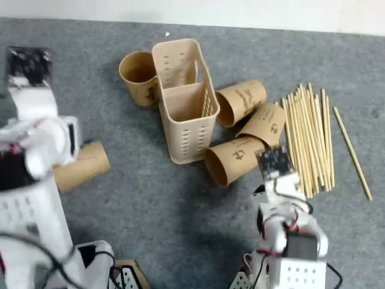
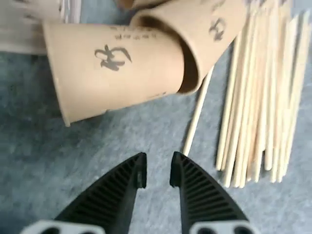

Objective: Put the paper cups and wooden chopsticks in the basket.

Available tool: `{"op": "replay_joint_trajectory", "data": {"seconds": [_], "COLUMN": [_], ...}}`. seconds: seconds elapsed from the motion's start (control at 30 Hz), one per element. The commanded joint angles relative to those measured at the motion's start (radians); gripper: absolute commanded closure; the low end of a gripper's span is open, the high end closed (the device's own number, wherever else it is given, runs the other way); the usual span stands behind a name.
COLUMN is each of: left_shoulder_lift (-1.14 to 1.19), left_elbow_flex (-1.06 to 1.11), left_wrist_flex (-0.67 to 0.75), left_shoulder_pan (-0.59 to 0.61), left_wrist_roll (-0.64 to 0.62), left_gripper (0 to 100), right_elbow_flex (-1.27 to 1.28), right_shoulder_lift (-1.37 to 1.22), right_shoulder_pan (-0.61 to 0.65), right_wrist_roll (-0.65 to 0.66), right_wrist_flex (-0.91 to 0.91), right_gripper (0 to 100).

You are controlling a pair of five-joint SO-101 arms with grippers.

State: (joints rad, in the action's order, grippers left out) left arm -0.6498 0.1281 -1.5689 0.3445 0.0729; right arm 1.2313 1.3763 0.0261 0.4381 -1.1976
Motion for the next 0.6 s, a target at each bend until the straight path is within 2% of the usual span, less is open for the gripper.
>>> {"op": "replay_joint_trajectory", "data": {"seconds": [0.0, 0.13, 0.33, 0.47, 0.57], "left_shoulder_lift": [0.18, 0.249, 0.314, 0.374, 0.418], "left_elbow_flex": [-0.099, -0.028, 0.157, 0.306, 0.374], "left_wrist_flex": [-0.103, -0.089, 0.072, 0.187, 0.27], "left_shoulder_pan": [0.104, 0.24, 0.443, 0.461, 0.415], "left_wrist_roll": [-0.017, -0.008, 0.149, 0.198, 0.198], "left_gripper": [74, 71, 71, 71, 71], "right_elbow_flex": [-0.101, -0.114, -0.096, -0.082, -0.079], "right_shoulder_lift": [-0.311, -0.458, -0.472, -0.472, -0.473], "right_shoulder_pan": [-0.008, -0.007, -0.005, 0.036, 0.084], "right_wrist_roll": [-0.008, -0.009, -0.061, -0.124, -0.155], "right_wrist_flex": [0.061, 0.143, 0.176, 0.179, 0.211], "right_gripper": [90.0, 89.9, 89.9, 89.9, 89.9]}}
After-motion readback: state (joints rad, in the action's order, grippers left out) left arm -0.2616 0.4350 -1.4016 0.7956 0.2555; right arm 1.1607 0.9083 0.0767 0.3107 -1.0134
